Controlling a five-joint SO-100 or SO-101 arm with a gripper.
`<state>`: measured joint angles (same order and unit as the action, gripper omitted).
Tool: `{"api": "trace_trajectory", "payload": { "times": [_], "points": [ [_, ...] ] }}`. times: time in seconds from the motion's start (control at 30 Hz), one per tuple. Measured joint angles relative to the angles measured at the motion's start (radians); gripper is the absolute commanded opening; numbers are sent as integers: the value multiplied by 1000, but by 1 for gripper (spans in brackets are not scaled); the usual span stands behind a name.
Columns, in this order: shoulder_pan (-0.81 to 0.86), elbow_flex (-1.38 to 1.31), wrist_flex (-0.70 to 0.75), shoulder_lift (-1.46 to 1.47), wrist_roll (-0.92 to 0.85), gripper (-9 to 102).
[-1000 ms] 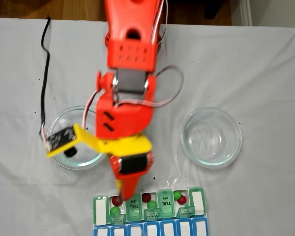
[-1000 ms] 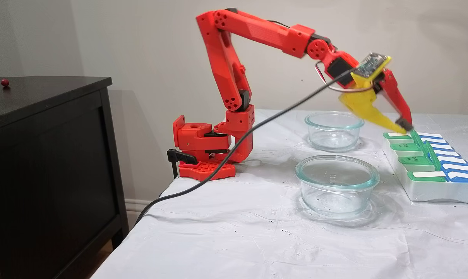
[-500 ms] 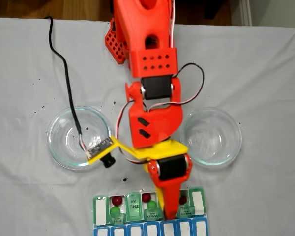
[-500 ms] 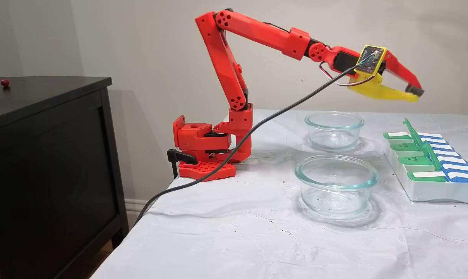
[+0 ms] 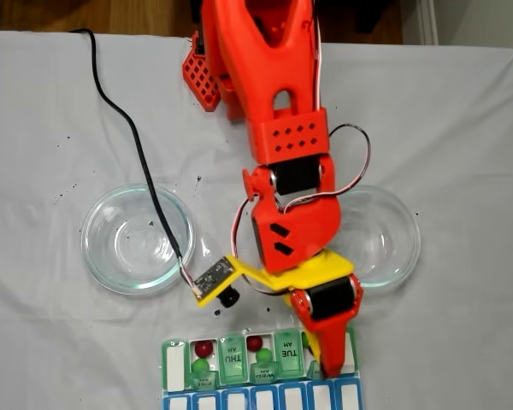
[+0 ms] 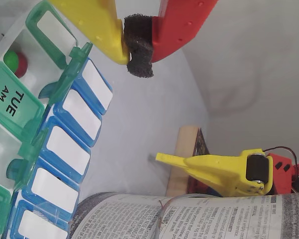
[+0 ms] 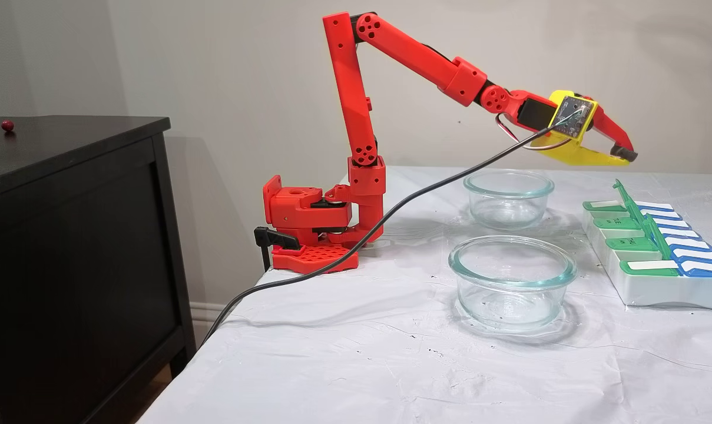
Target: Sort medicines into box.
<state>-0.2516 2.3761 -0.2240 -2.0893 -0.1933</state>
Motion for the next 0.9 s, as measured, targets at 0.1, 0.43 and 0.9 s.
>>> {"api": "trace_trajectory", "payload": {
  "times": [0.1,0.43,0.9],
  "points": [
    [-3,0,0,8,0,0],
    [0,-77,-126,204,12,0],
    [31,-112,-114,198,40,0]
  ]
}}
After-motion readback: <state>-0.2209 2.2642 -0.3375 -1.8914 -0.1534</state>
